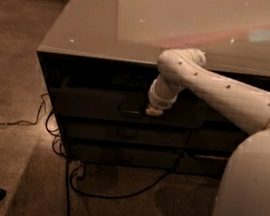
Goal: Open top drawer
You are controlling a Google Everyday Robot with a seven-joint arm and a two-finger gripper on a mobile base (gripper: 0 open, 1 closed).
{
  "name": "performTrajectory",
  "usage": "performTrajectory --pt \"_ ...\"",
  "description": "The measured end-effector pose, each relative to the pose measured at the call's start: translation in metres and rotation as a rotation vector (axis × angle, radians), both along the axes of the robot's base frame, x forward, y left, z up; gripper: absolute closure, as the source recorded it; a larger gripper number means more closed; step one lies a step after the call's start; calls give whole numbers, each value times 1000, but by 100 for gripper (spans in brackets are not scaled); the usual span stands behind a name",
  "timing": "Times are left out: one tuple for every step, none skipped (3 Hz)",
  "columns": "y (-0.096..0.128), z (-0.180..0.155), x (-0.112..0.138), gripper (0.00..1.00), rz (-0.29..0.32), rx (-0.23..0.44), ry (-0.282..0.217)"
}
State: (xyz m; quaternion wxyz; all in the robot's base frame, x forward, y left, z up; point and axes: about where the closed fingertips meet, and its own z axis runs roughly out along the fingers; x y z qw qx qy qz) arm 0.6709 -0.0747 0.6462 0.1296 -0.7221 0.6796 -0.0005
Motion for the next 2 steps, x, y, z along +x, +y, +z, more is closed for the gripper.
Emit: performTrajectory --pt "0 8 0 100 0 0 0" --pt "0 16 0 81 0 0 0"
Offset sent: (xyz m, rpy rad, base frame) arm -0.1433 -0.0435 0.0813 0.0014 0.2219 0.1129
